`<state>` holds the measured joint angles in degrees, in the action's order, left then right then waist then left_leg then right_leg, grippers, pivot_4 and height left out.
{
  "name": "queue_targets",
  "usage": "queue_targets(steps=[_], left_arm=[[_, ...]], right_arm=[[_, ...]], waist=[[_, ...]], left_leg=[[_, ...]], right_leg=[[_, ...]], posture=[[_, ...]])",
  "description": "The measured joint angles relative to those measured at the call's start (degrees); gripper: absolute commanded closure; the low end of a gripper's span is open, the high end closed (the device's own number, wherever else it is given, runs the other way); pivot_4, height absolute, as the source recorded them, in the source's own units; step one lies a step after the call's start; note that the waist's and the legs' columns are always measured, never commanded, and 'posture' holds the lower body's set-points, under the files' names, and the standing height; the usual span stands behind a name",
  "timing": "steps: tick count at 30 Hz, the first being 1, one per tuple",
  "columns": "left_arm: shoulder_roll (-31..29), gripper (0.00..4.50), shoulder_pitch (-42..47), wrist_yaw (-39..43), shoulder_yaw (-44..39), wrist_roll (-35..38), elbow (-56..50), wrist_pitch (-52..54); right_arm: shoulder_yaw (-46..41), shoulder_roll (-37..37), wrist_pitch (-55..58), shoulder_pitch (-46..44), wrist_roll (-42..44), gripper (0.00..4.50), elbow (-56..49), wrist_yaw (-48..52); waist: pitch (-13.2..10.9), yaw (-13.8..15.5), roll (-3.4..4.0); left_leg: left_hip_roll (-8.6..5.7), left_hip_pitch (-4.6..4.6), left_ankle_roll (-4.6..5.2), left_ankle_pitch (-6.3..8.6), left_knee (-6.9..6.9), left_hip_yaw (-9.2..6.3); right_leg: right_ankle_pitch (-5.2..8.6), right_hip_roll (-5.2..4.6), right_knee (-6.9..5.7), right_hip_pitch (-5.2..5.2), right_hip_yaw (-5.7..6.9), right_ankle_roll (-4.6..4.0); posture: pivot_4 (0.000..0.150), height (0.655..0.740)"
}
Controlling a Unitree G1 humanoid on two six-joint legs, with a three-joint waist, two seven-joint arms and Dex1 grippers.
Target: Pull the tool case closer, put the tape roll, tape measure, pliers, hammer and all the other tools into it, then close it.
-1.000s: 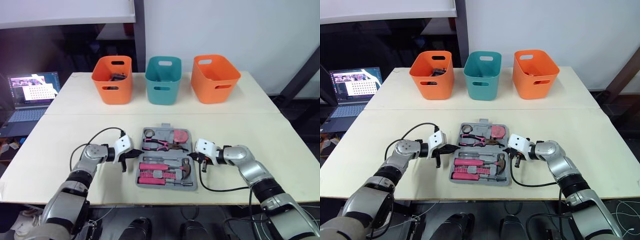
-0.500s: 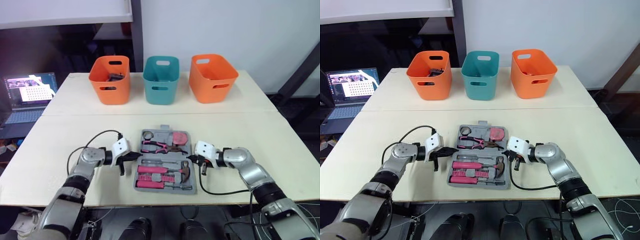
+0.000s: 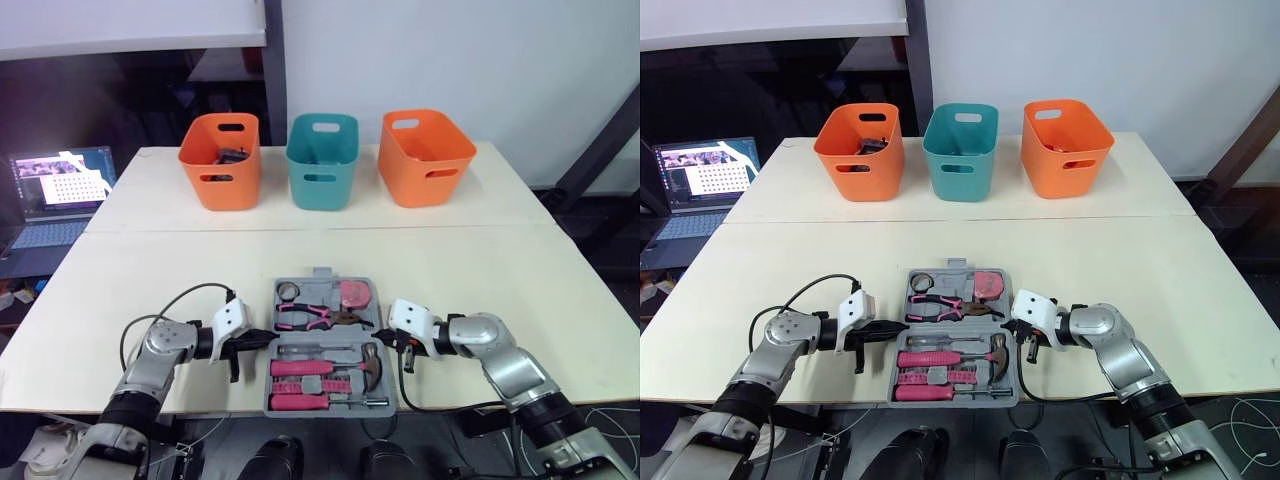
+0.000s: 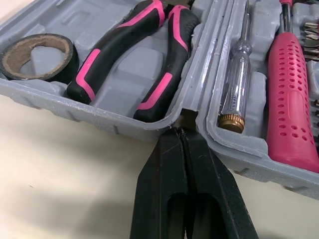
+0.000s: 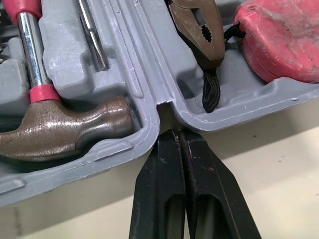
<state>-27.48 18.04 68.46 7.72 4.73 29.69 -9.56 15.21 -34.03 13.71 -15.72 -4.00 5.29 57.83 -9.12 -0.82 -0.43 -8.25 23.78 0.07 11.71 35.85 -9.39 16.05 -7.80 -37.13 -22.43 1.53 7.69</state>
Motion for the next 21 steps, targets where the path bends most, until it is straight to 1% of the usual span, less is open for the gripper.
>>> queue_targets(steps=[6,21], left_arm=[[0.67,4.5,-0.43,-0.24,0.27,-0.48,-0.3,0.35],[2.65,4.5,4.91,-0.8,0.75,-2.24,6.08,-1.07]], right_arm=[[-0.45,0.11,0.57,0.43,0.37,4.4,-0.26,-0.01],[-1.41,0.06,-0.14,-1.42,0.71,4.4,3.08,0.57]], waist=[[0.0,0.16,0.0],[0.0,0.51,0.0]], left_leg=[[0.0,0.0,0.0,0.0,0.0,0.0],[0.0,-0.06,0.0,-0.01,0.09,-0.01]], right_leg=[[0.0,0.0,0.0,0.01,0.0,0.0],[-0.02,0.01,-0.02,0.1,0.01,-0.01]], posture=[[0.15,0.74],[0.15,0.74]])
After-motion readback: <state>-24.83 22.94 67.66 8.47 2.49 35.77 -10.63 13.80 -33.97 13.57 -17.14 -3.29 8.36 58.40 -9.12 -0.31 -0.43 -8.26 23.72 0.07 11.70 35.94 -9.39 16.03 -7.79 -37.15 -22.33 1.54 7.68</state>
